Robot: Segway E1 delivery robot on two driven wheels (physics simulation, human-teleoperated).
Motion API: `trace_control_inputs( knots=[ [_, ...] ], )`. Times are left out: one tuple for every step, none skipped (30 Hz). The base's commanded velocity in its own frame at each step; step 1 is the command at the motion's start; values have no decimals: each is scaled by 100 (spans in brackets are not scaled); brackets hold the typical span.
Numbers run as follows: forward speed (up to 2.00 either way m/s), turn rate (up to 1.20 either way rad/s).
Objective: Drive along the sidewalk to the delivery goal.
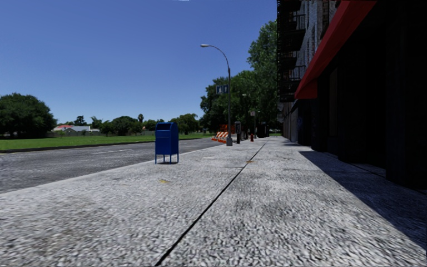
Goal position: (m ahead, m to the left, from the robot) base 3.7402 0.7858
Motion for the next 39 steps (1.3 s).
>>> trace_control_inputs(
  knots=[
    [200,0],
    [200,0],
    [200,0],
    [200,0],
    [200,0],
    [200,0],
    [200,0],
    [200,0],
    [200,0],
    [200,0],
    [200,0],
    [200,0],
    [200,0],
    [200,0],
    [200,0],
    [200,0],
    [200,0],
    [200,0],
    [200,0],
    [200,0],
    [200,0],
    [200,0],
    [200,0],
    [200,0],
    [200,0],
    [200,0],
    [200,0],
    [200,0],
    [200,0],
    [200,0],
    [200,0],
    [200,0],
    [200,0],
    [200,0],
    [200,0],
    [200,0],
    [200,0],
    [200,0],
    [200,0]
  ],
)
